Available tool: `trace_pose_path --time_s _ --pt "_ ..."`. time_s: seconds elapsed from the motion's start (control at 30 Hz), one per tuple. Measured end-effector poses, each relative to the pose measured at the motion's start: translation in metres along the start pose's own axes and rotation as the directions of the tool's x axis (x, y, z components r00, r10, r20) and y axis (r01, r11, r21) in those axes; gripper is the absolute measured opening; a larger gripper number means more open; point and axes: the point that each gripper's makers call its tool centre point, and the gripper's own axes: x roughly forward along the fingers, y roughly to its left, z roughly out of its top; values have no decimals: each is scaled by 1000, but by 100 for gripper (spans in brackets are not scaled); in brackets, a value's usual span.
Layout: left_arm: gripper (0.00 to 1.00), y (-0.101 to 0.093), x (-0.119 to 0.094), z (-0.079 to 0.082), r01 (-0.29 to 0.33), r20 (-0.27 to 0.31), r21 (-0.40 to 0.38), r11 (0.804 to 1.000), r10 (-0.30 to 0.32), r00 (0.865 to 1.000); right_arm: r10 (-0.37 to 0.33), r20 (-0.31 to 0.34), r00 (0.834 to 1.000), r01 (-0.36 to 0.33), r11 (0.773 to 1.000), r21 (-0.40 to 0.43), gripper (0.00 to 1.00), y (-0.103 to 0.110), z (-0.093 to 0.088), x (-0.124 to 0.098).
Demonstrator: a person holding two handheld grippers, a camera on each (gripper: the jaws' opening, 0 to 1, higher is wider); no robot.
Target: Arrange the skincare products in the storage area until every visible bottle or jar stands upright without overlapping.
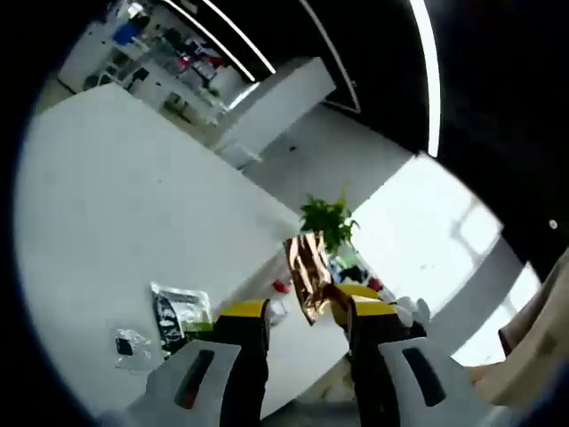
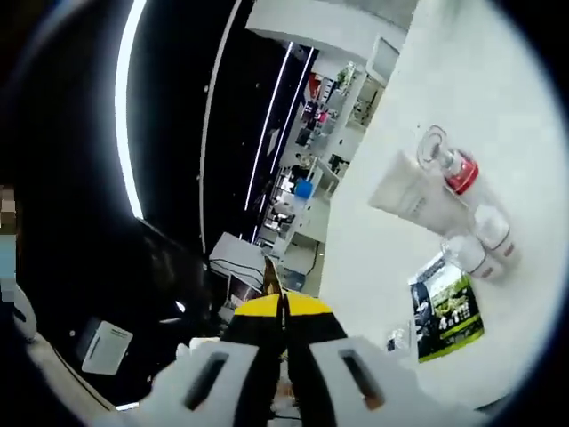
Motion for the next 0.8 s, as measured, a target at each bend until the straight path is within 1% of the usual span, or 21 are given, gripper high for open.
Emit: trace_pose_path --time_s 0.07,0.1,0.2,0.27,0.43,0.53,0.6,0.67,0.7,0.77,0.8 --pt "32 0 2 -4 -4 -12 -2 1000 4 1000 5 17 1000 -6 999 41 1 0 -1 0" --pt "31 -1 3 -5 -1 -14 -4 1000 1 1000 7 20 1000 -8 999 48 1 -1 -2 0" --pt "26 -6 4 1 25 34 -52 998 -24 999 4 27 1000 -6 998 66 1 -2 -5 0" --pt "18 -6 4 4 32 54 -64 997 -29 998 6 31 999 -8 997 74 1 -3 -4 0" --pt "0 -8 4 4 39 62 -56 998 -36 997 14 46 999 -18 996 84 1 -2 -1 1" --pt "0 -5 4 3 26 58 -63 998 -22 998 12 44 999 -15 997 81 1 -3 -2 2" --pt "0 -1 3 2 10 47 -85 996 -6 999 5 33 999 -7 997 79 1 -5 -5 3" --pt "0 -2 1 0 21 29 -110 994 -18 999 -14 6 1000 13 999 36 2 -11 -9 2" --pt "0 -4 0 -1 31 15 -121 992 -29 999 -14 -16 1000 13 1000 -20 2 -13 -11 1" --pt "0 -4 -2 -2 29 -10 -124 992 -31 999 -10 -50 999 7 998 -68 3 -12 -15 -1" --pt "0 -4 -4 -3 26 -29 -121 992 -30 999 -13 -80 997 5 995 -96 3 -13 -19 -3"
